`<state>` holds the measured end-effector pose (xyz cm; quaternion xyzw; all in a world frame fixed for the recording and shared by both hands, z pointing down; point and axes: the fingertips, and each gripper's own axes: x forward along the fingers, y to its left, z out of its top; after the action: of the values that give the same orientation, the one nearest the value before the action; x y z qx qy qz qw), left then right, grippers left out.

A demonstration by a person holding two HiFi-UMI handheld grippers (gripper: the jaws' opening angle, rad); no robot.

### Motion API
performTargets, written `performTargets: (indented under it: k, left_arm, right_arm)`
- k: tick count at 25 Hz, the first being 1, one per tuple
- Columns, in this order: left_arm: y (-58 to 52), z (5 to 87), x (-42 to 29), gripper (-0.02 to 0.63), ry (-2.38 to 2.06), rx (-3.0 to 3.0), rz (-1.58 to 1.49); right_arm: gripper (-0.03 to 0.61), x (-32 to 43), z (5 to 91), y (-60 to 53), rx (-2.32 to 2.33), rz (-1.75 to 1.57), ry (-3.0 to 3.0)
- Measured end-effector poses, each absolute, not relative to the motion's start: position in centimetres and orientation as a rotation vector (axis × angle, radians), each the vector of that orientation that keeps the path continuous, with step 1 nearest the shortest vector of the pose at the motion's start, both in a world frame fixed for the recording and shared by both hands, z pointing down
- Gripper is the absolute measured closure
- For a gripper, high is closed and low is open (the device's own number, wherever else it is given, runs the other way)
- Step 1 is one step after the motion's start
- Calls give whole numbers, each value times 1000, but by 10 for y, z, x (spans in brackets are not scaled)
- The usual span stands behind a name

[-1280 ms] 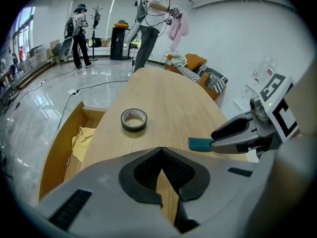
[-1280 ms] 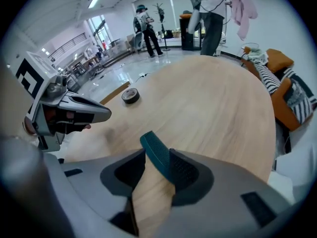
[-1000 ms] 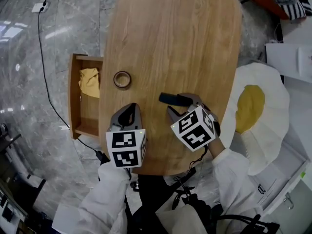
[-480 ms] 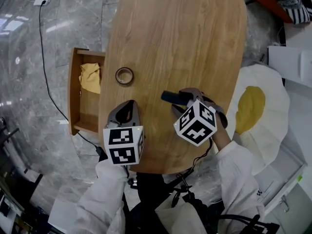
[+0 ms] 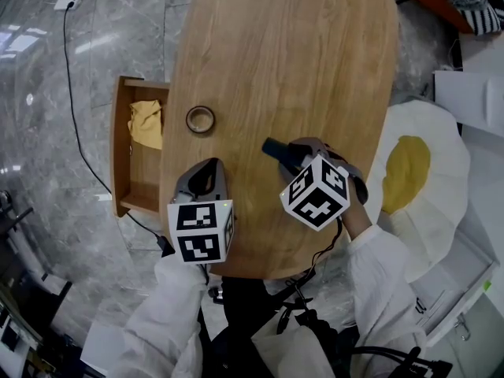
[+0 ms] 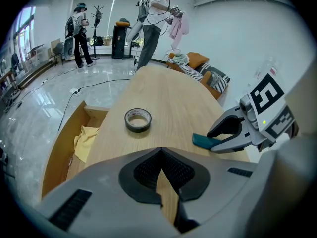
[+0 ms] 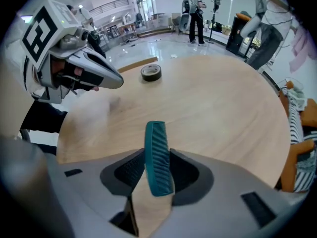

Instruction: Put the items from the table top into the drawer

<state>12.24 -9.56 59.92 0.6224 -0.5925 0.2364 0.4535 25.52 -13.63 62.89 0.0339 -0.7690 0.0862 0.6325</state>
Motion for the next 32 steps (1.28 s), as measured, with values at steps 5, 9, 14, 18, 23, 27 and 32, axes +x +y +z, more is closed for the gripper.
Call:
performTargets:
  k: [5, 9, 14, 18, 23, 27, 32]
  left_arm:
    - [-93, 597, 121, 614, -1467, 1540, 584]
    - [-93, 593, 118, 614, -1479, 1541, 574]
    - [-88, 591, 114, 614, -1484, 1544, 565]
    - [-80, 590, 105, 614, -1493, 1535, 550]
    - [-74, 583, 89, 614, -1515, 1537, 522]
    - [-59, 580, 68, 614, -1539, 1527, 514]
    - [-35, 577, 36, 614, -1574, 1491, 492]
  right_arm:
    - [371, 257, 623, -137, 151, 247, -1775]
    - [371, 257, 617, -136, 165, 253, -1777]
    - [371, 252, 611, -134, 189, 279, -1786]
    - [371, 241, 603, -124, 187, 282, -1796]
    - [371, 224, 595, -113, 178, 261, -1797]
    - [371, 204, 589, -100, 167, 243, -1801]
    - [371, 175, 584, -82, 140, 216, -1798]
